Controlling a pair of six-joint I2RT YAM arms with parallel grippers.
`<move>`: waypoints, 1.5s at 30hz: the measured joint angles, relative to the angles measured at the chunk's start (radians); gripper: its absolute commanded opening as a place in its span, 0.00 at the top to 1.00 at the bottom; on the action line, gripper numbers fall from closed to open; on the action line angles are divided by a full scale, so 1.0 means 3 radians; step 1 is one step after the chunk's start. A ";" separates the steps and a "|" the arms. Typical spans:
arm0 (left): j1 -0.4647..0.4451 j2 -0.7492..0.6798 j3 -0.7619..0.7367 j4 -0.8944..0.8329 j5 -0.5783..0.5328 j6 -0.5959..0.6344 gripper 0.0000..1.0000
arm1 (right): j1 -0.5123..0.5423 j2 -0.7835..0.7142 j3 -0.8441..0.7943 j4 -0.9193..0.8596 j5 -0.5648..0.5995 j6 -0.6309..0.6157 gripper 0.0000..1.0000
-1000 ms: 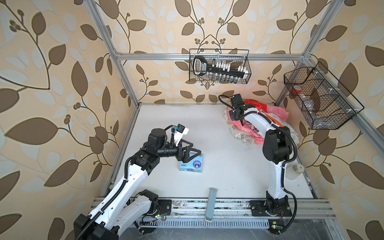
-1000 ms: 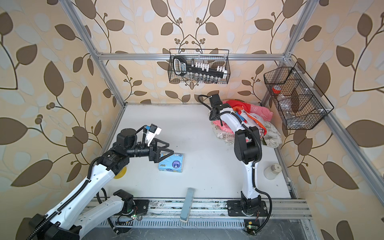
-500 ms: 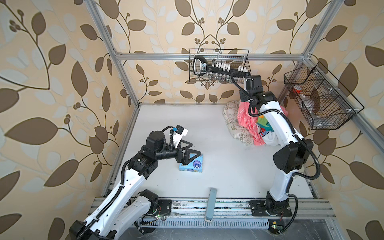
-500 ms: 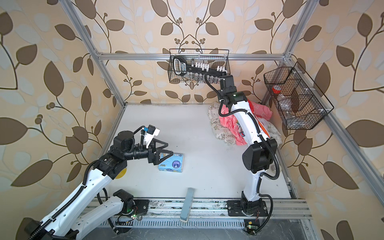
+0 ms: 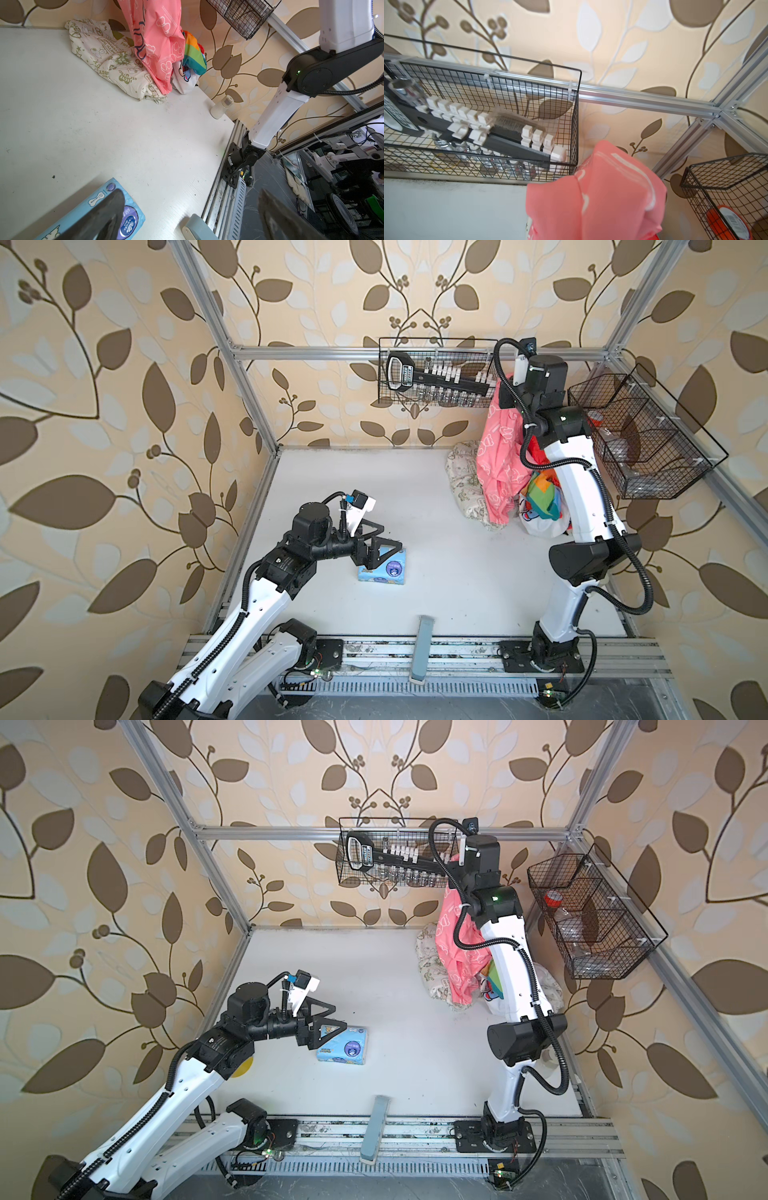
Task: Pick out a specific cloth from the pile
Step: 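Lift the pink cloth high above the pile with the right gripper, then swing the raised pink cloth toward the left gripper's side of the table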
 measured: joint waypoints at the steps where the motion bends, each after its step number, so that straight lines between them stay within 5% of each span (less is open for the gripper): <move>1: 0.0000 0.0000 0.0000 0.0000 0.0000 0.0000 0.01 | 0.0000 0.0000 -0.0005 0.0036 -0.0031 0.0003 1.00; 18: -0.0020 -0.0055 -0.0011 0.0003 -0.0080 0.0000 0.01 | 0.0000 -0.0572 -0.0127 0.0618 -0.0718 0.0521 1.00; 31: -0.0020 -0.0187 -0.0056 0.0013 -0.0158 0.0000 0.01 | 0.0000 -0.0703 -0.0268 0.1073 -0.1829 0.1480 1.00; 45: -0.0022 -0.0387 -0.0108 0.0029 -0.0251 0.0000 0.01 | 0.0211 -0.0291 0.0123 0.1762 -0.2906 0.2571 1.00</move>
